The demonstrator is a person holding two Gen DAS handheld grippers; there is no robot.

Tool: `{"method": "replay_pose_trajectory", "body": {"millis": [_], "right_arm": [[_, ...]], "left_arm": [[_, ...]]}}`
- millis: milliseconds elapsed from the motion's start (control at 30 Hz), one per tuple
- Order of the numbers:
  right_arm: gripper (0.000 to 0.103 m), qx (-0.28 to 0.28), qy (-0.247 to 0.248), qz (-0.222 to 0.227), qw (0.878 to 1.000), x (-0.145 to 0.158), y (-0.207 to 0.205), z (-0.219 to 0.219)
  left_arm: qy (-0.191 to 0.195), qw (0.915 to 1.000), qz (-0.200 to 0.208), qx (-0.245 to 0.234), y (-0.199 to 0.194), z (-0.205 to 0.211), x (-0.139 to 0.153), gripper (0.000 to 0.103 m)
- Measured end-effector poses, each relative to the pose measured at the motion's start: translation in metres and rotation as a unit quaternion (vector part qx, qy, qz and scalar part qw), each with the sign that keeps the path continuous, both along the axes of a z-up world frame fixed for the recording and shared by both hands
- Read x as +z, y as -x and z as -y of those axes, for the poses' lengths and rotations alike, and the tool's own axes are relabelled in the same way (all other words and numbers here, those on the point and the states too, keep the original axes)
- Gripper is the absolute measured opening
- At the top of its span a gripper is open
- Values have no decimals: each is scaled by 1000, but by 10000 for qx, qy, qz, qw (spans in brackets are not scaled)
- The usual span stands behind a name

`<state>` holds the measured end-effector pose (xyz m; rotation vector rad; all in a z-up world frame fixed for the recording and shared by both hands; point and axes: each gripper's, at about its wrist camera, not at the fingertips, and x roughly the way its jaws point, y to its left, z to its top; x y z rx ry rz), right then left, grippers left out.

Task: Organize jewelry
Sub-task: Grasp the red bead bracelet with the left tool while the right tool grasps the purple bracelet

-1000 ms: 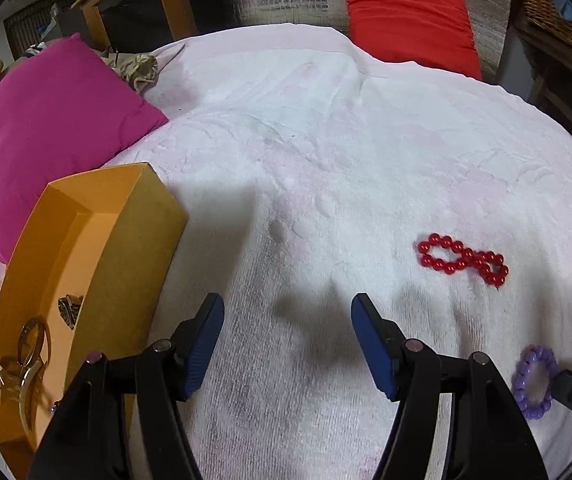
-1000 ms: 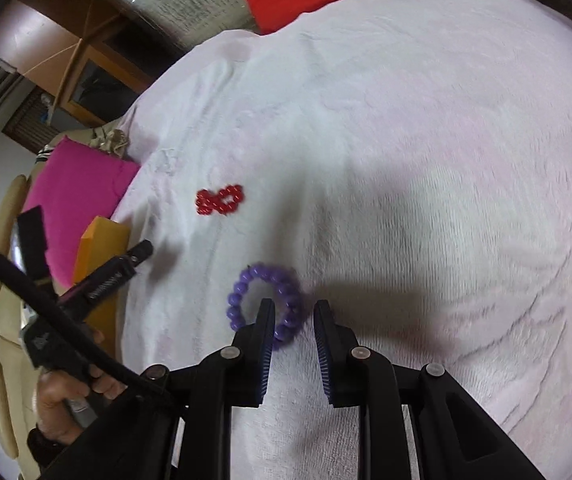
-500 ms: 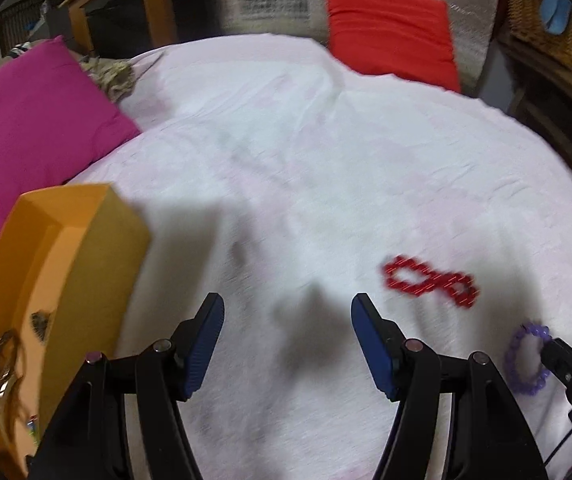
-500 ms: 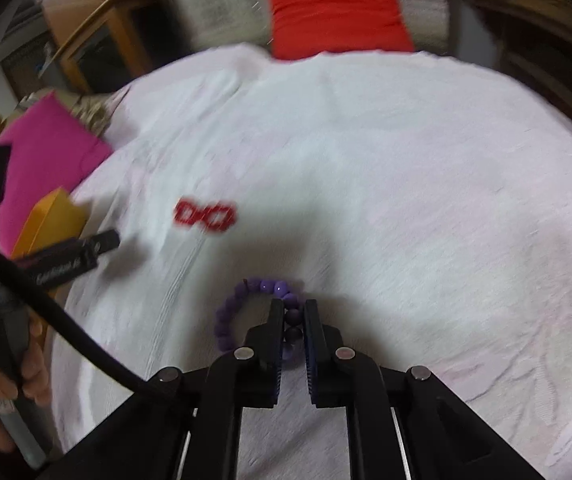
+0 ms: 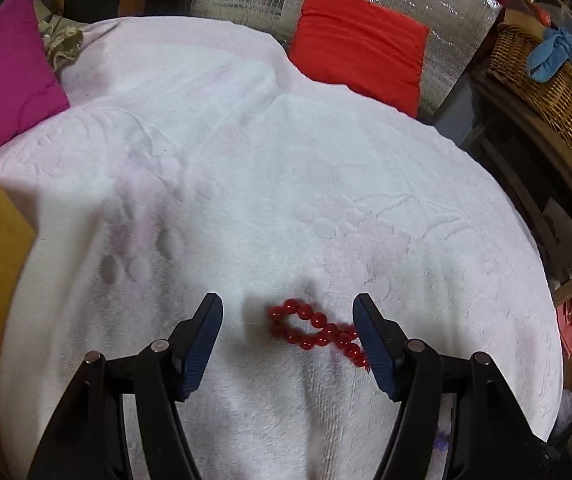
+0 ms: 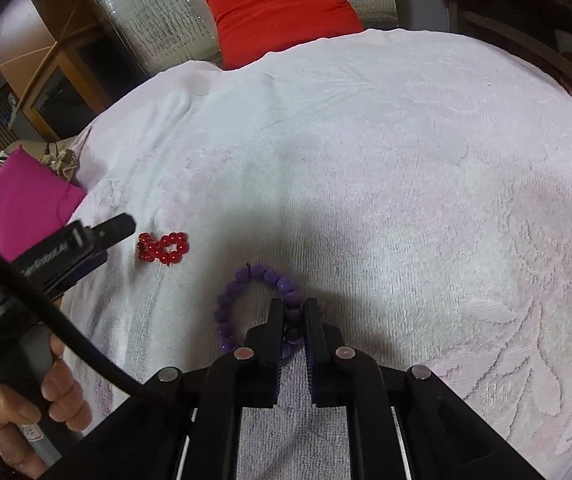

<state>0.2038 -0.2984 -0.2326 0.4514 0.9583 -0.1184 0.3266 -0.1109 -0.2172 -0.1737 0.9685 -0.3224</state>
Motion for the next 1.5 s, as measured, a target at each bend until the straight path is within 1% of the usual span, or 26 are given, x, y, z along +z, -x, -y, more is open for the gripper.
{"method": "replay_pose_trajectory", "body": {"millis": [133, 200, 233, 267, 300, 333, 367, 400, 433, 600, 633, 733, 833, 867, 900, 967, 1100, 1200, 1300, 1433, 1500], "right_arm": [[11, 14, -27, 14, 10000, 0, 1, 0], [11, -2, -62, 20, 10000, -1, 2, 0], [11, -6, -58, 22, 10000, -1, 3, 0], [11, -16, -61, 23, 10000, -1, 4, 0], [11, -32, -73, 23, 10000, -1, 4, 0], [11, -38, -83, 19, 10000, -1, 3, 0], [11, -46, -101, 10, 9999, -1, 3, 0], [11, -60, -131, 1, 9999, -1, 3, 0], [11, -77, -164, -7, 9998, -1, 3, 1], [12, -135, -206, -65, 9997, 0, 1, 1], [12, -147, -209, -75, 9996, -1, 1, 1], [12, -175, -233, -108, 9995, -1, -1, 0], [13, -188, -250, -119, 9994, -1, -1, 0], [13, -195, -258, -115, 9994, -2, -1, -1], [13, -194, -264, -116, 9994, -2, -1, -2], [13, -204, -236, -119, 9994, -2, -3, -3], [19, -189, -142, -84, 9997, -1, -5, -8], [21, -166, -50, -69, 9998, -1, -7, -11], [21, -173, -63, -61, 9998, -1, -7, -10], [21, -172, -91, -58, 9998, -1, -8, -9], [21, -165, -128, -53, 9998, -2, -8, -8]], "left_arm": [[-195, 9998, -50, -33, -2, 9, -8, 68], [-355, 9993, -36, -69, -2, 12, -11, 68], [-423, 9991, -17, -92, -1, 13, -12, 64], [-600, 9981, -33, -138, 0, 15, -14, 52], [-713, 9973, -82, -172, 1, 15, -15, 43], [-804, 9965, -120, -197, 2, 15, -16, 43], [-810, 9964, -143, -216, 3, 14, -15, 39], [-846, 9959, -195, -258, 5, 12, -15, 29], [-939, 9947, -257, -341, 9, 8, -13, 26], [-1397, 9879, -261, -621, 29, -18, -10, 25], [-1434, 9868, -280, -700, 35, -27, -9, 25], [-1328, 9865, -265, -916, 48, -45, -2, 25], [-1403, 9847, -166, -1017, 62, -57, 3, 26], [-1422, 9843, -119, -1039, 67, -62, 6, 30], [-1415, 9842, -105, -1056, 68, -65, 7, 39], [-1407, 9840, -29, -1093, 74, -67, 10, 49], [-1438, 9829, -36, -1147, 75, -69, 9, 50], [-1384, 9830, -94, -1204, 71, -70, 6, 50], [-1300, 9832, -118, -1273, 71, -68, 5, 50], [-1385, 9823, -134, -1253, 74, -63, 3, 50], [-1512, 9804, -92, -1256, 76, -59, 1, 50]]}}
